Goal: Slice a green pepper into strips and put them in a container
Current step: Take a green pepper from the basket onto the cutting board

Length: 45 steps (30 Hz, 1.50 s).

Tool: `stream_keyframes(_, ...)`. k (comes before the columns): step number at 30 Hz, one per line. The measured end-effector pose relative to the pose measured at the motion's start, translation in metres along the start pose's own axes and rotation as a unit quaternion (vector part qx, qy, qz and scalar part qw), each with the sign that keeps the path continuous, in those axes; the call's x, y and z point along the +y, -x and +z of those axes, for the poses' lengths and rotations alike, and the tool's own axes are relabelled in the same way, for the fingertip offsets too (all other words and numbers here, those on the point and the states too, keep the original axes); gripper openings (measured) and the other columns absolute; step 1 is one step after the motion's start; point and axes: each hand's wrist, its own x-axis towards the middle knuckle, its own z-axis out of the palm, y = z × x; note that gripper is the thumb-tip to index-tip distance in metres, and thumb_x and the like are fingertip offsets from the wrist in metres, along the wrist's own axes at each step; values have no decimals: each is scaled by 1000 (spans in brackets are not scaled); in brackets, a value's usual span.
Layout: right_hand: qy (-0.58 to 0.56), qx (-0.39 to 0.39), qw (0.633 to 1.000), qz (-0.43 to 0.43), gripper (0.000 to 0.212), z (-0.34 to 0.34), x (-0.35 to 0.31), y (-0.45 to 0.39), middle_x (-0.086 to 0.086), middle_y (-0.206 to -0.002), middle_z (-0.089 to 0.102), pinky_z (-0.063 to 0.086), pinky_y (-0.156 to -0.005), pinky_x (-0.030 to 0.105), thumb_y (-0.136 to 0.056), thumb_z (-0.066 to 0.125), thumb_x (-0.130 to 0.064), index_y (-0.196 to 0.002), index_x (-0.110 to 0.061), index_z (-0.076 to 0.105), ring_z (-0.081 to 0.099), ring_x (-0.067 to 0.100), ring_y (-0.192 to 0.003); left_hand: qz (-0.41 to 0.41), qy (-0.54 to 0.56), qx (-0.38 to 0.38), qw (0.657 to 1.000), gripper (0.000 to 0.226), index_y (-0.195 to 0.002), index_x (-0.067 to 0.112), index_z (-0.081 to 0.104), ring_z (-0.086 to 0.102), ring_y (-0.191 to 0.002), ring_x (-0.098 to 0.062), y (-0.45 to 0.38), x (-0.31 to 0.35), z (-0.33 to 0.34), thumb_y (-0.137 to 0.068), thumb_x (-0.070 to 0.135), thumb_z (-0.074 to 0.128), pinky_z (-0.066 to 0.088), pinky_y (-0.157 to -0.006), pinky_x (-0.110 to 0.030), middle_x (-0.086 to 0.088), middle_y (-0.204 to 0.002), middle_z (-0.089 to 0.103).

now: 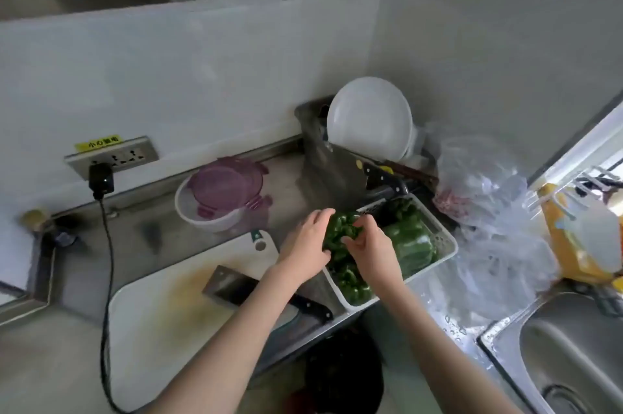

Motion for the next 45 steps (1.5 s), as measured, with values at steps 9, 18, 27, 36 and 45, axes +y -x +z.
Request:
stream_keyframes(9,20,-3,999,-48,15,8,4,-12,-4,-85,51,40,-58,28,-91,54,-8,-85,-18,45,49,15,-71,-26,-65,-56,996,93,-149,29,12,20,-141,-26,-26,1,24,-79,14,70,34,-109,-44,2,-156,14)
stream_keyframes(18,-8,-5,992,-127,5,9,-18,-13,-4,-79,53,37,-64,29,-89,58,-10,-88,-12,54,46,16,-77,-40,26,-32,998,99,-142,17,22,33,-134,-22,-11,-13,1,-66,35,82,33,-103,-29,-3,-147,32)
stream_keyframes(27,-56,-117,962,-241,10,85,-128,-6,5,-89,61,36,-68,22,-85,66,-13,-94,-8,67,47,12,-77,-224,32,129,965,92,-133,21,35,56,-110,-24,75,-102,-46,-58,47,81,49,-79,-33,-1,-129,49)
stream_keyframes(36,-22,-315,917,-243,20,201,-173,26,2,-97,54,40,-79,25,-88,59,-9,-106,-13,65,54,24,-94,-344,140,167,913,77,-106,14,44,58,-98,-23,160,-199,-39,-47,38,87,42,-71,-26,-2,-105,58)
stream_keyframes(45,15,-368,898,-239,23,233,-174,49,-2,-90,44,39,-77,27,-86,58,-6,-108,-11,62,45,18,-84,-359,220,119,899,76,-104,20,32,53,-90,-15,184,-222,-7,-53,30,87,40,-68,-18,5,-105,45)
